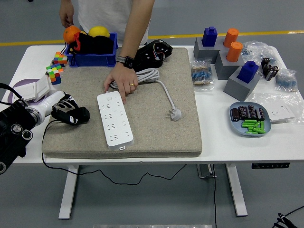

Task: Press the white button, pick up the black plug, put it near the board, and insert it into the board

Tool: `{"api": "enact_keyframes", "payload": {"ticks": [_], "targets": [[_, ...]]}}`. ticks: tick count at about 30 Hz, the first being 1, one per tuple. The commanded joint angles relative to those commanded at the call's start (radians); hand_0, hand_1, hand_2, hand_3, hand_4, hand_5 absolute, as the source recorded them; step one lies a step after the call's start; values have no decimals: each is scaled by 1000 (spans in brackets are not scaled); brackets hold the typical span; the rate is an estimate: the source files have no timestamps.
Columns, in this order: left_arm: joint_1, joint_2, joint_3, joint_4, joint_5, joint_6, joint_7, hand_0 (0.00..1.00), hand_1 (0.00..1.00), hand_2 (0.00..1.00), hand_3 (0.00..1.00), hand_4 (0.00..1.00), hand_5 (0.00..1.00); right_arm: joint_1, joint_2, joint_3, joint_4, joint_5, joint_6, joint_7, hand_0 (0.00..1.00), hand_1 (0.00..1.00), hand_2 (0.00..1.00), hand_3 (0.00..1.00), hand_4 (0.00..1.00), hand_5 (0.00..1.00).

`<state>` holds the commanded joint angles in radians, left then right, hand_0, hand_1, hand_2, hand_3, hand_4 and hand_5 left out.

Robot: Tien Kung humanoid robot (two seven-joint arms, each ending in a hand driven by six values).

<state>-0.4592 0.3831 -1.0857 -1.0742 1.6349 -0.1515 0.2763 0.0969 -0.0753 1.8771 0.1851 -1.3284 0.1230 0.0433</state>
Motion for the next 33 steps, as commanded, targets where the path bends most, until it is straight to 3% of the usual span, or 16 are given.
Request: {"api": "enact_keyframes", "payload": {"ticks": [2,3,8,9,18,26,33], "targets": [[-2,0,1,0,-4,0,0,482,528,496,530,855,2,0,0,0,0,0,0,0,779,608,626,639,722,476],[-3,1,1,-1,-7,1,-1,366,446,463,518,855,2,1,0,1,0,1,0,0,781,608,626,639,722,475],[-4,3,2,-2,-14,5,-9,366,446,463,518,855,2,1,0,-2,1,4,-1,1,781,608,626,639,722,475],[-4,3,3,-2,-15,6,-10,325,408,412,510,840,2,1,0,-2,1,4,-1,1,780,608,627,639,722,475],[-4,6,7,-13,-26,16,-33,322,388,387,493,819,2,1,0,-4,1,6,0,3,780,608,626,637,722,474],[-15,15,-7,-95,-20,40,-60,319,376,367,477,799,2,1,-2,-8,0,7,-1,3,780,608,626,637,721,473],[-62,19,64,-120,-20,51,-67,324,367,357,467,786,2,3,-1,-12,1,12,0,4,780,608,625,635,722,472]]}}
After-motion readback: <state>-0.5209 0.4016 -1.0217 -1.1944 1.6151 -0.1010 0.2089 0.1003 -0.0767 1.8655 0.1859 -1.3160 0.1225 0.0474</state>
